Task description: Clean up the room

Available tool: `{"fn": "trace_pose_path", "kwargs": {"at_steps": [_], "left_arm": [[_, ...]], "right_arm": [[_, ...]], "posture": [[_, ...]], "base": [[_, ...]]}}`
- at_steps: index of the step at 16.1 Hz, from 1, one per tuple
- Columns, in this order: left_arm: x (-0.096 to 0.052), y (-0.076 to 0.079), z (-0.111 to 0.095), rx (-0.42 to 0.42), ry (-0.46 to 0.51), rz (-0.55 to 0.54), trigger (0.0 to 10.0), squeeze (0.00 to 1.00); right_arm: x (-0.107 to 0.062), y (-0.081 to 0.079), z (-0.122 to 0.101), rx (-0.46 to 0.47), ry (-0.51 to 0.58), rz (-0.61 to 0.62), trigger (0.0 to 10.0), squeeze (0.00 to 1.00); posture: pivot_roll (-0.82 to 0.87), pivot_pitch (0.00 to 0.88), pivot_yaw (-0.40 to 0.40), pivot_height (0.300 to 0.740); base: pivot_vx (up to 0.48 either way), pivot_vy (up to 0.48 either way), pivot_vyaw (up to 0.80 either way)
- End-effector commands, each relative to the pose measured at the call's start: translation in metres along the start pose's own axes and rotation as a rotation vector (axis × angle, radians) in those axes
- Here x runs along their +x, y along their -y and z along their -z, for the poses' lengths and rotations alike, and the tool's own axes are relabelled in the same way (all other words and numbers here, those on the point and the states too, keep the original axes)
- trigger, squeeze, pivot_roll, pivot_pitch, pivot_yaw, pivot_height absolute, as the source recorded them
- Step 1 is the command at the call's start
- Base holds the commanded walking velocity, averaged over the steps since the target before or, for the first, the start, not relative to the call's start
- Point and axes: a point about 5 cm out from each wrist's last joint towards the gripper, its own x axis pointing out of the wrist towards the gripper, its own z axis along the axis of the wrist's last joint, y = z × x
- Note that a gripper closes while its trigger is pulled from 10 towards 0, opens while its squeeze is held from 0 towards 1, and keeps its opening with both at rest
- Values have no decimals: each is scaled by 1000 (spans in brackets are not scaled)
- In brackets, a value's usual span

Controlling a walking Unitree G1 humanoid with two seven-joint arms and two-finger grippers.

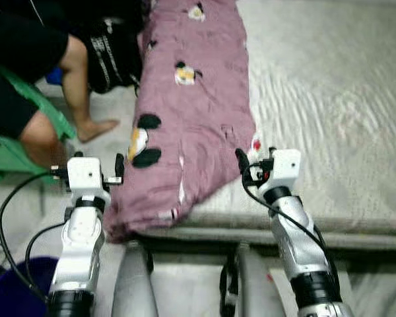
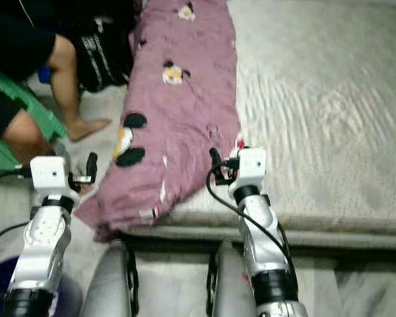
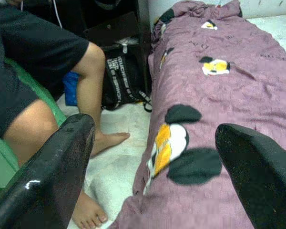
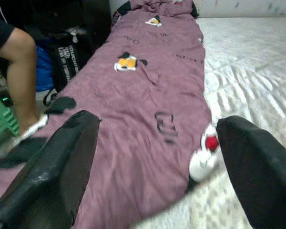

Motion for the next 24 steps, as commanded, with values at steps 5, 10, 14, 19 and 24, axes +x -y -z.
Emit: {"fn": "trace_pose_path", "kwargs": {"at_steps": [5,10,14,19,24], "left_arm": [[1,0,4,-10,-31,-2,10000,0],[0,2,3,-37,-29,3,10000,0],[-1,3,3,-49,-31,10,10000,0],[0,6,2,-56,-26,22,10000,0],[1,8,2,-56,-32,32,10000,0]], "right_arm": [[1,0,3,3,-17,-9,10000,0],[1,-2,3,-24,-28,-32,10000,0],[1,0,4,-20,-35,-28,10000,0],[1,-1,4,-32,-38,-37,10000,0],[2,-2,6,-31,-46,-43,10000,0]], "posture": [[4,191,-15,563],[3,218,-32,563],[0,221,-32,563],[-3,215,-30,563],[-1,211,-31,563]], "base": [[0,0,0],[0,0,320],[0,0,297],[0,0,565],[282,0,0]]}}
